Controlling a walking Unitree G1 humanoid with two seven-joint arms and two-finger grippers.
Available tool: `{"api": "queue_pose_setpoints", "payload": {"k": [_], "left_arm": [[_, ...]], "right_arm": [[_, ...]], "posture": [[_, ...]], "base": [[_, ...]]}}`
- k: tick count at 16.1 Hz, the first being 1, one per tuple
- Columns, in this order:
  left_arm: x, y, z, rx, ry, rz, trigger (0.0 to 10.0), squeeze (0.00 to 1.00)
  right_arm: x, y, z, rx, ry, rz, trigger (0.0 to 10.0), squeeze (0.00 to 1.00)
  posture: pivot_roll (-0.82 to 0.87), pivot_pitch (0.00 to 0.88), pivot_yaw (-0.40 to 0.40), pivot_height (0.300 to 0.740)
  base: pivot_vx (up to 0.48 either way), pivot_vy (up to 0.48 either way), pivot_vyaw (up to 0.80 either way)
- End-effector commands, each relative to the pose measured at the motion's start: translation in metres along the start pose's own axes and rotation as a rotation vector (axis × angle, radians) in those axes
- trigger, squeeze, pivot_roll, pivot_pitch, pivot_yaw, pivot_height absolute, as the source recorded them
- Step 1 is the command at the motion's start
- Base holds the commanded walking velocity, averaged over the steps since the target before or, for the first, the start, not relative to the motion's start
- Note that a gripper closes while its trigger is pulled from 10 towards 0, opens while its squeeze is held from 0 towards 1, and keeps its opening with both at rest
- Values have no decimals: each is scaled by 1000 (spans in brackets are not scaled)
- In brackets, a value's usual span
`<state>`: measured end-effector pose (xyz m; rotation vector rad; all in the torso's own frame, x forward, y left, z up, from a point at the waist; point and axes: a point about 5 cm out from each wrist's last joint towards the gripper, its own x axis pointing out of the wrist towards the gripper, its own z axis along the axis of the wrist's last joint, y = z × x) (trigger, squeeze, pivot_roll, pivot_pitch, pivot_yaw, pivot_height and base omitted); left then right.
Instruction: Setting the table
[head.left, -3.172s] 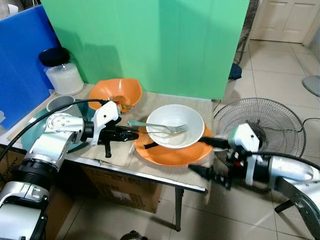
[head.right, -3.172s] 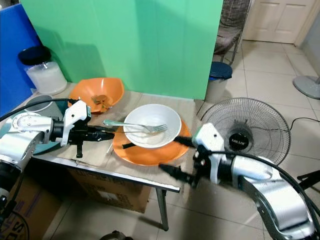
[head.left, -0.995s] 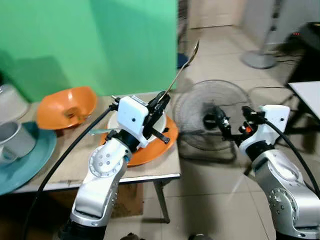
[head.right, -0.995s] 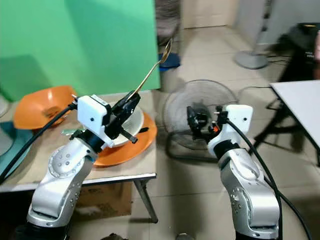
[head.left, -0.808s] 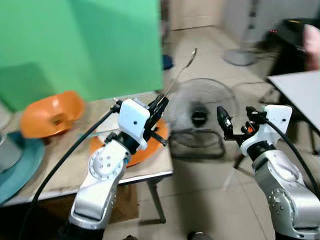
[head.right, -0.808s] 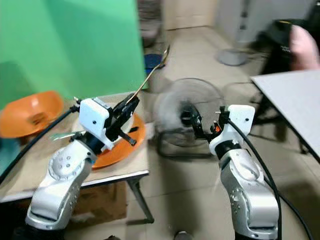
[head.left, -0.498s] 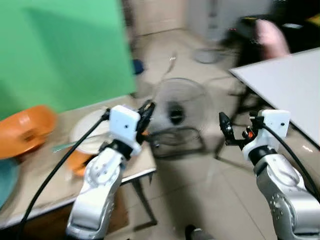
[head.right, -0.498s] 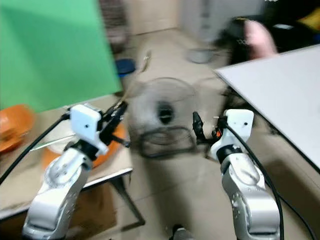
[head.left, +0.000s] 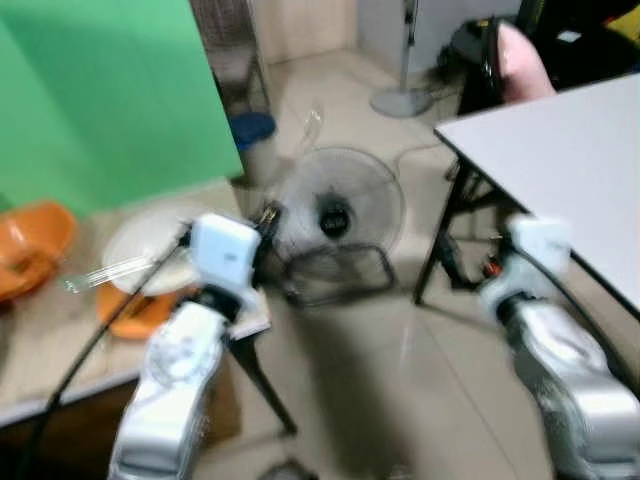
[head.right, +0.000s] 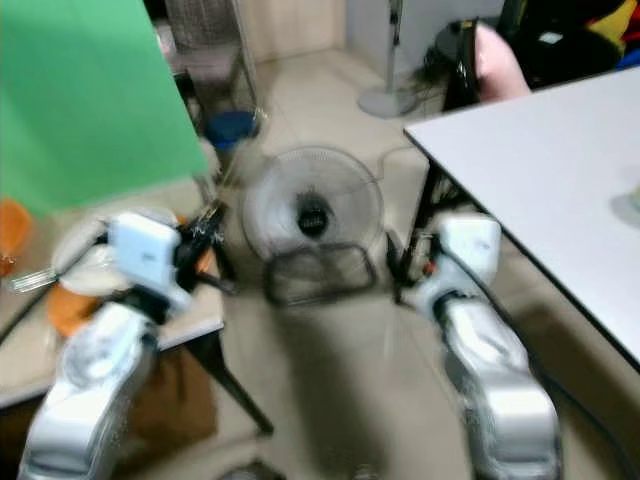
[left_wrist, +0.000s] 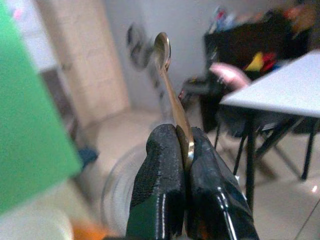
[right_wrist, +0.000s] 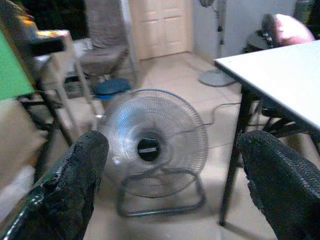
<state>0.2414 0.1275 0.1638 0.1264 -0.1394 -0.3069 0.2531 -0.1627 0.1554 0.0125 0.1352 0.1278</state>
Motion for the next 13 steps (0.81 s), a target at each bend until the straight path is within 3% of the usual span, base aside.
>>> {"api": "queue_pose_setpoints", "payload": {"k": [1,6,9,13], "left_arm": [[1,-2,4,-3,-13,-6,10000,0],[-1,4,7,2,-28,-8,10000,0],[0,13,7,6,-24,7,10000,0],[-1,19,7,0,-26,28,10000,0]], "right_arm": [[-3,-7,-3,-6,25,-31,10000,0],[-1,-8,-6,1,37,-76,10000,0],[4,-4,-1,1,3,-47,10000,0],[7,0,7,-8,-49,-9,10000,0]], "posture": [[-85,0,109,740],[-80,0,112,740],[-79,0,117,740],[-78,0,115,740]], "base": [[0,0,-763],[0,0,-765],[282,0,-763],[374,0,0]]}}
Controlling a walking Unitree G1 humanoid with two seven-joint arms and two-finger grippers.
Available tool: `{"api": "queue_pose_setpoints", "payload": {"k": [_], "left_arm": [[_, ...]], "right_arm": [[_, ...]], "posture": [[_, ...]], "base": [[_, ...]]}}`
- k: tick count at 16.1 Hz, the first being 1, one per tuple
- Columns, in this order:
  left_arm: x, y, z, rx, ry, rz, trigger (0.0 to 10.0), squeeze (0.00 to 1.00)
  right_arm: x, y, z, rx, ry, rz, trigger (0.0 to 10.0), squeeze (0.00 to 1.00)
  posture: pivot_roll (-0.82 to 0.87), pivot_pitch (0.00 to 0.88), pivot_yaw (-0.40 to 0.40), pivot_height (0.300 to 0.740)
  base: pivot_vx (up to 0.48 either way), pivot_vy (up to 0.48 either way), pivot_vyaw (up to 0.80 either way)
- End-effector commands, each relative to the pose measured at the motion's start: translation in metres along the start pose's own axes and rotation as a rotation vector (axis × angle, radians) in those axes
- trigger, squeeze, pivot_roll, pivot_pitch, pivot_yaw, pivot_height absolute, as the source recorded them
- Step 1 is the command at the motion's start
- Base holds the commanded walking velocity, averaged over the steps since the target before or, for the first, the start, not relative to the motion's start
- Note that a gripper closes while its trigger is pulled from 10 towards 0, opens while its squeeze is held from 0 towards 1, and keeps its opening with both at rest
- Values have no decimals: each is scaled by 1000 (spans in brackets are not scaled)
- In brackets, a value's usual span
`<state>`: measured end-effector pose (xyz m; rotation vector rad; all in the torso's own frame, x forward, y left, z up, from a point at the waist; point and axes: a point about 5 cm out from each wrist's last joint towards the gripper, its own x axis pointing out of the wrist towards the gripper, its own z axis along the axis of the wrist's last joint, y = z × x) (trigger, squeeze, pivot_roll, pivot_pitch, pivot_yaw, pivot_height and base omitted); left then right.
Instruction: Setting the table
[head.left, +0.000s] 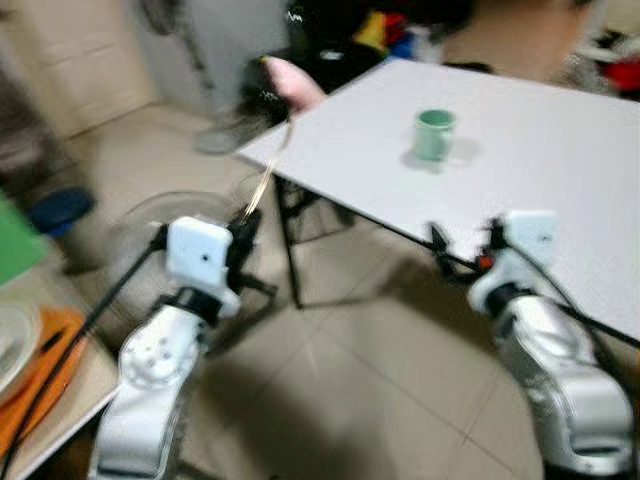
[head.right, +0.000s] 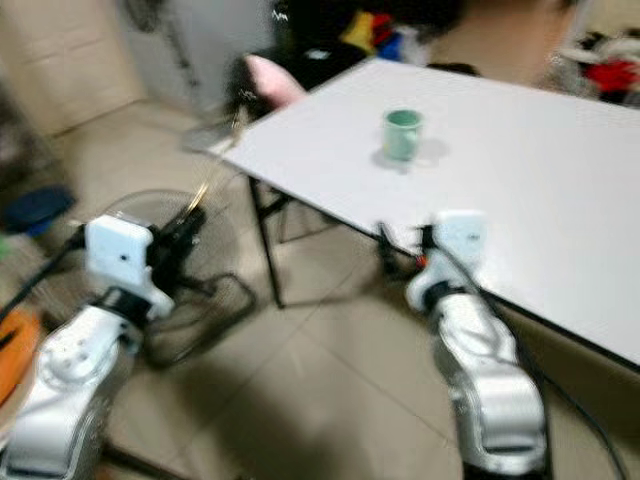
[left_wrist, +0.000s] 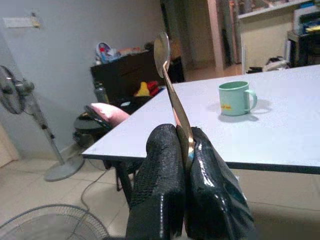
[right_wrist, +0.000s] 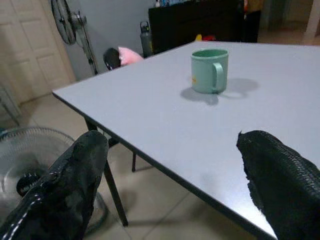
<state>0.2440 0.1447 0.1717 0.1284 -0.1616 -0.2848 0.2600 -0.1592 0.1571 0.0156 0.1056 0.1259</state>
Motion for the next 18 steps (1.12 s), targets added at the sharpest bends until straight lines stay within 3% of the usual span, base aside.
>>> {"api": "queue_pose_setpoints", "payload": {"k": [1,9,18], "left_arm": [[0,2,1,-6,-3,11,10000,0],[-1,14,-1,24,5,35,10000,0],[0,13,-2,19,7,16,10000,0]], "right_arm": [[1,-2,6,-4,-32,1,10000,0],[7,3,9,-12,-56,46,10000,0],[3,4,11,19,-74,78,10000,0]], "posture": [[-77,0,111,740],[-69,0,95,740],[-82,0,103,740]], "base": [[409,0,0],[432,0,0],[435,0,0]]}}
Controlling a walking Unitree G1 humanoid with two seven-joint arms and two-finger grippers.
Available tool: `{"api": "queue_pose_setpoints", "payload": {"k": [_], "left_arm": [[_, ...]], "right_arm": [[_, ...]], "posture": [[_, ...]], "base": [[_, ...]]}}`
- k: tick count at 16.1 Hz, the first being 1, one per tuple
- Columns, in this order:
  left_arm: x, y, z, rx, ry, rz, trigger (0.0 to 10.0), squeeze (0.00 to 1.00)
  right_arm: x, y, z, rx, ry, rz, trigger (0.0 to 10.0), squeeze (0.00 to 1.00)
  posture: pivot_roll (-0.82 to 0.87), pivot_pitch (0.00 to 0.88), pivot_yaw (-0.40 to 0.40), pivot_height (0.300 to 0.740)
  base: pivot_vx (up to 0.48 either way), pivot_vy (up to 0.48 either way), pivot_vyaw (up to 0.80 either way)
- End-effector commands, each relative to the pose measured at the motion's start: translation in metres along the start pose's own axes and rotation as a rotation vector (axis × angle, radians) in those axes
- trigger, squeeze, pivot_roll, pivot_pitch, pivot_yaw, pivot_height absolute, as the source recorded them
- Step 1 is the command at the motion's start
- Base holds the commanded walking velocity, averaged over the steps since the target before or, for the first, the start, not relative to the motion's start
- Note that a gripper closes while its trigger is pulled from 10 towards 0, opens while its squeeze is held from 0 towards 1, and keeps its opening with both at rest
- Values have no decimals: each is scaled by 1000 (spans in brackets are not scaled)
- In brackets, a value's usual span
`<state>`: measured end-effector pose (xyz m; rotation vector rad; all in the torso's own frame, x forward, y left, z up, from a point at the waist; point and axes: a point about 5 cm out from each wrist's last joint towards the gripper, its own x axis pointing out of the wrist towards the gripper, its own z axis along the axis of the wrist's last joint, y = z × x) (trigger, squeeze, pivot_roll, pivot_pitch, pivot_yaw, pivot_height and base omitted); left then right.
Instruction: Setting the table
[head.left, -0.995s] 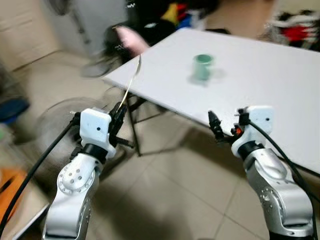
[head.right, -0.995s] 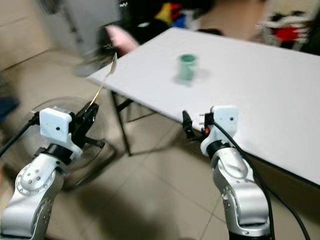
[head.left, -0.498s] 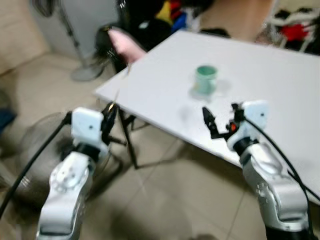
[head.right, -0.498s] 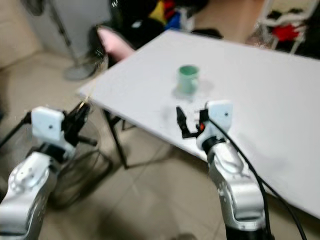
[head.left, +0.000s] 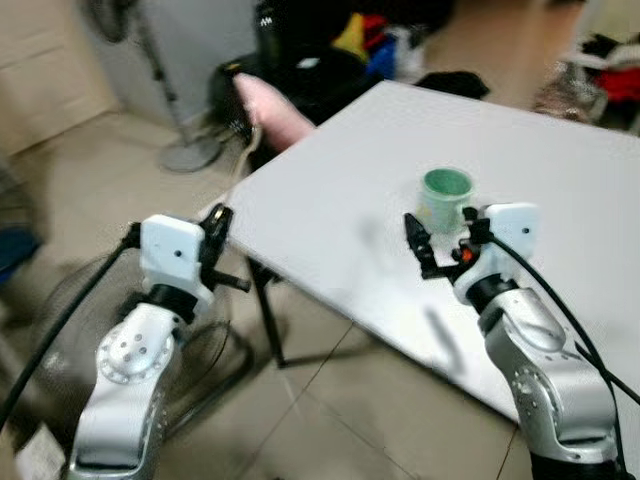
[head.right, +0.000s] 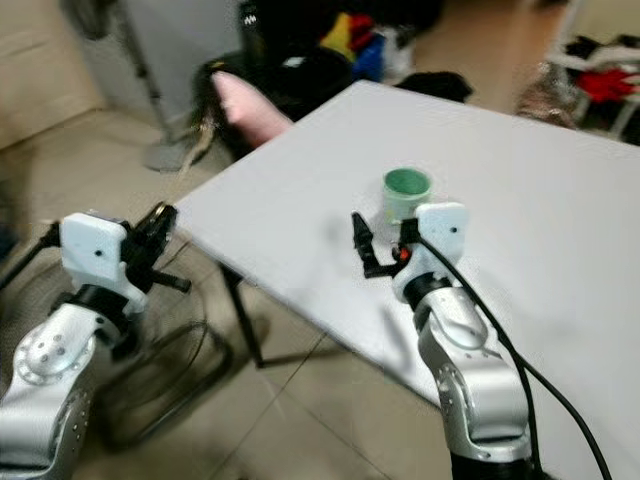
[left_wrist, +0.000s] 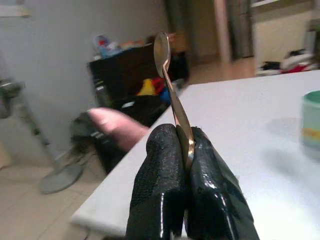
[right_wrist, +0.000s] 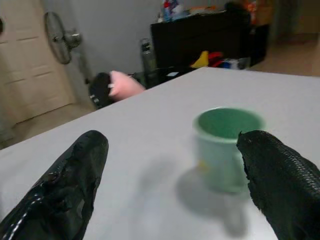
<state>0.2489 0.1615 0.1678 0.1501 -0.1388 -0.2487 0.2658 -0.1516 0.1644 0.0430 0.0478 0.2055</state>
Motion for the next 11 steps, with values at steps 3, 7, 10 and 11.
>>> {"api": "queue_pose_setpoints", "payload": {"k": [3,7,10,11], "left_arm": [[-1,-5,1,-23,-1,-9,10000,0],[0,-10,1,-49,-6,-15,10000,0],[3,-13,-1,-40,0,-26,10000,0],[5,-13,-1,-36,4,-34,10000,0]], "right_arm": [[-4,-2,7,0,-38,22,10000,0],[-10,-4,6,13,-41,0,10000,0],[-15,-2,4,22,-28,-5,10000,0],[-16,-2,3,22,-26,-9,10000,0]], "posture": [[-83,0,102,740],[-91,0,107,740],[-98,0,117,740],[-100,0,122,740]], "base": [[394,0,0],[0,0,-200],[0,401,-800],[0,480,-800]]}}
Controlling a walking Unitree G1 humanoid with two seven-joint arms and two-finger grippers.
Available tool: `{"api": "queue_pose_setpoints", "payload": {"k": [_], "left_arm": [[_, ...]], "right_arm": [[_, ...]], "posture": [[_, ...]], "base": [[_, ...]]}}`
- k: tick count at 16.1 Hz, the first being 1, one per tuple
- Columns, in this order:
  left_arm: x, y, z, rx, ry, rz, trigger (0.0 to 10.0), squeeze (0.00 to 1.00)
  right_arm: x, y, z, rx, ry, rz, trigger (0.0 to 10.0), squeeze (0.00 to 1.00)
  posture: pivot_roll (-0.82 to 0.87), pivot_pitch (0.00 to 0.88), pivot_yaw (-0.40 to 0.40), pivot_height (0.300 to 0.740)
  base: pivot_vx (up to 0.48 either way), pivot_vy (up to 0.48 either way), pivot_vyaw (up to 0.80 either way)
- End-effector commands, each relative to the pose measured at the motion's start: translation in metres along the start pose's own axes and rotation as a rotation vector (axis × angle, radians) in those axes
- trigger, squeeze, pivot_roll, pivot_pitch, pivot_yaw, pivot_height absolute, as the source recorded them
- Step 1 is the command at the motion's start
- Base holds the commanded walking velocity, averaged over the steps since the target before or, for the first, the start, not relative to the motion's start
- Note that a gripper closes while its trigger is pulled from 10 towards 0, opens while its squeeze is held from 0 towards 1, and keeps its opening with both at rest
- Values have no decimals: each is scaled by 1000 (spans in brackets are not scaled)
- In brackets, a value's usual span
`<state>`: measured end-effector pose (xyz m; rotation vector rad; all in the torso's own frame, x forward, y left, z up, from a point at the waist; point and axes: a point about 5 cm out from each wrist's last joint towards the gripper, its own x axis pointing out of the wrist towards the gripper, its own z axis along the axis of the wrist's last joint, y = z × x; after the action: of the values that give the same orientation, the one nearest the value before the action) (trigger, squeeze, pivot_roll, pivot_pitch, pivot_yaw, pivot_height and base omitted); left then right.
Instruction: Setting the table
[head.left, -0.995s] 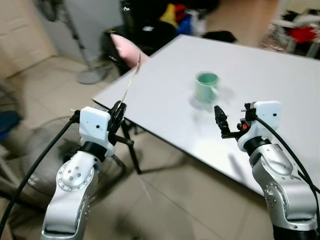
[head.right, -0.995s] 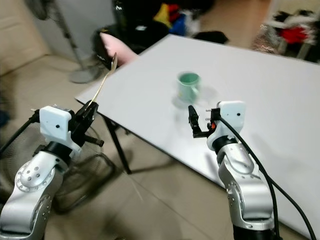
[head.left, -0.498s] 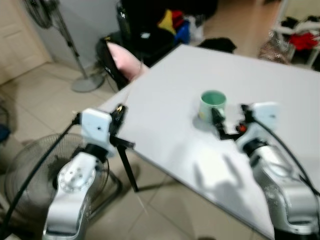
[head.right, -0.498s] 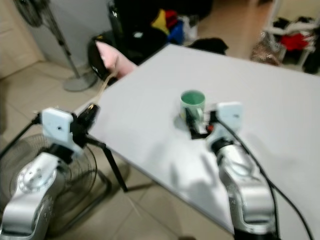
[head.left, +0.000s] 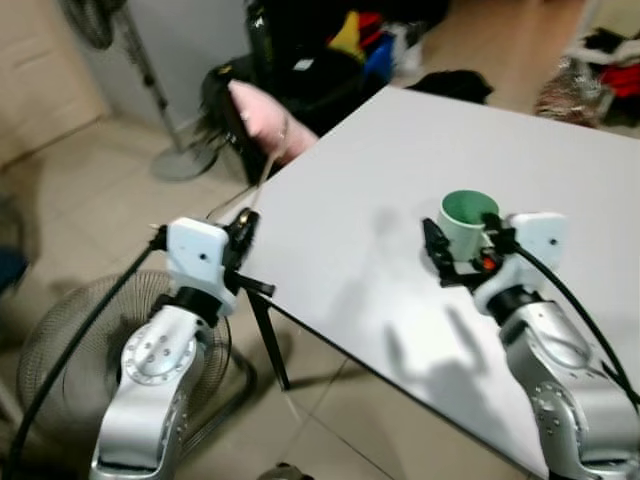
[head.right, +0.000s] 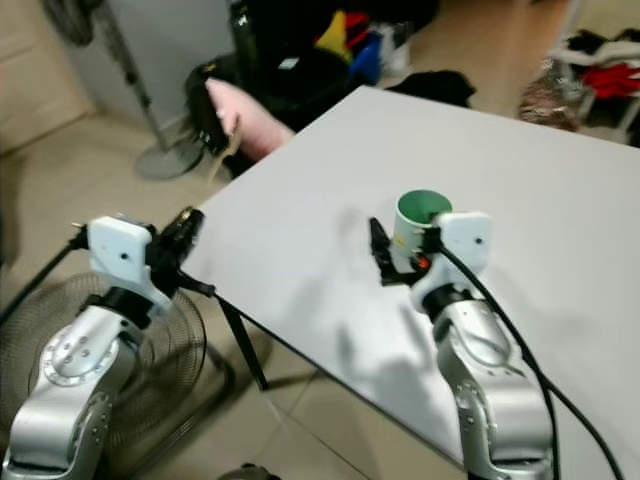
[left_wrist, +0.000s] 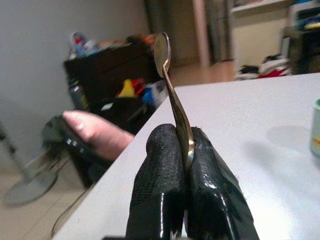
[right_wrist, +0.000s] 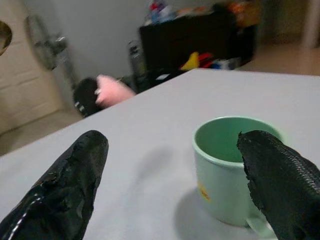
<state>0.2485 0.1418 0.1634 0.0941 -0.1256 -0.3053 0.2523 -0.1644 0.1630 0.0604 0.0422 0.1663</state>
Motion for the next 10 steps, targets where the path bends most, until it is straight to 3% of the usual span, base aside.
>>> {"api": "queue_pose_setpoints", "payload": {"k": [1,7,8,10], "left_arm": [[1,6,1,26,5,5,10000,0],[8,6,2,43,-2,-14,10000,0],[10,7,3,56,-8,-17,10000,0],[12,7,2,62,-4,-11,10000,0]], "right_arm": [[-1,8,4,8,-19,21,10000,0],[-4,6,4,6,-20,-8,10000,0],[-4,6,4,8,-22,-14,10000,0],[-6,5,4,7,-23,-17,10000,0]], "posture": [[-100,0,122,740],[-110,0,147,740],[-113,0,150,740],[-115,0,149,740]], "base": [[0,480,-800],[0,467,-800],[0,0,-800],[0,-463,-800]]}}
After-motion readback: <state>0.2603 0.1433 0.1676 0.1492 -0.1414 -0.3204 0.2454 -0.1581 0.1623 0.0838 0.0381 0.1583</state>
